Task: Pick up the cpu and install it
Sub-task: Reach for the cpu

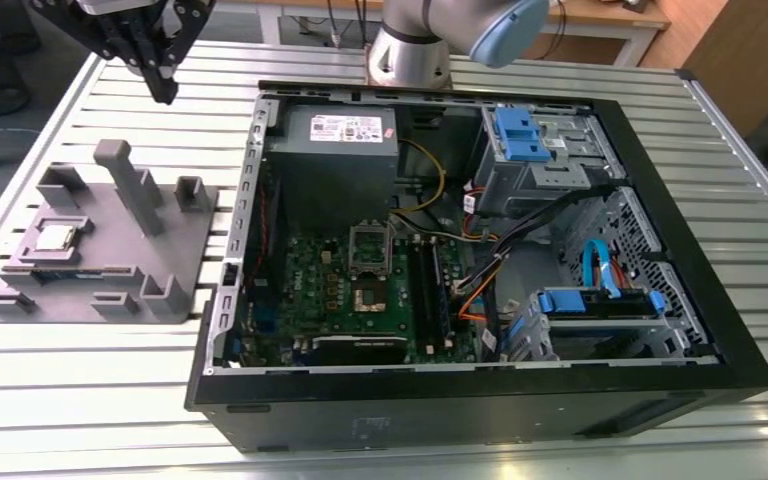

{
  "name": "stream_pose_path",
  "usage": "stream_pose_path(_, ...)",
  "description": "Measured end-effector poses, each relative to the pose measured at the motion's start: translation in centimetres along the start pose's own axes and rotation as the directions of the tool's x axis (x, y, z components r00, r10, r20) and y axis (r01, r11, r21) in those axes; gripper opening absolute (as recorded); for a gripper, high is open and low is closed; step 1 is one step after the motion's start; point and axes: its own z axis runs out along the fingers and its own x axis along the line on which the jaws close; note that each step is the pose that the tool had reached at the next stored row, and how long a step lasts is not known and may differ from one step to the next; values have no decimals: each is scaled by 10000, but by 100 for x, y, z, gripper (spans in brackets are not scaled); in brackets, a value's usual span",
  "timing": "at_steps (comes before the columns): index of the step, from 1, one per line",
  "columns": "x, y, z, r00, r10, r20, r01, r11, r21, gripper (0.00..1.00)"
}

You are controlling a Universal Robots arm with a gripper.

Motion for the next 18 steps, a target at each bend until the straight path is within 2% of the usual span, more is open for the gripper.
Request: stream_pose_path(18, 54, -4, -2, 10000, 0, 3, 0, 10000, -1, 11)
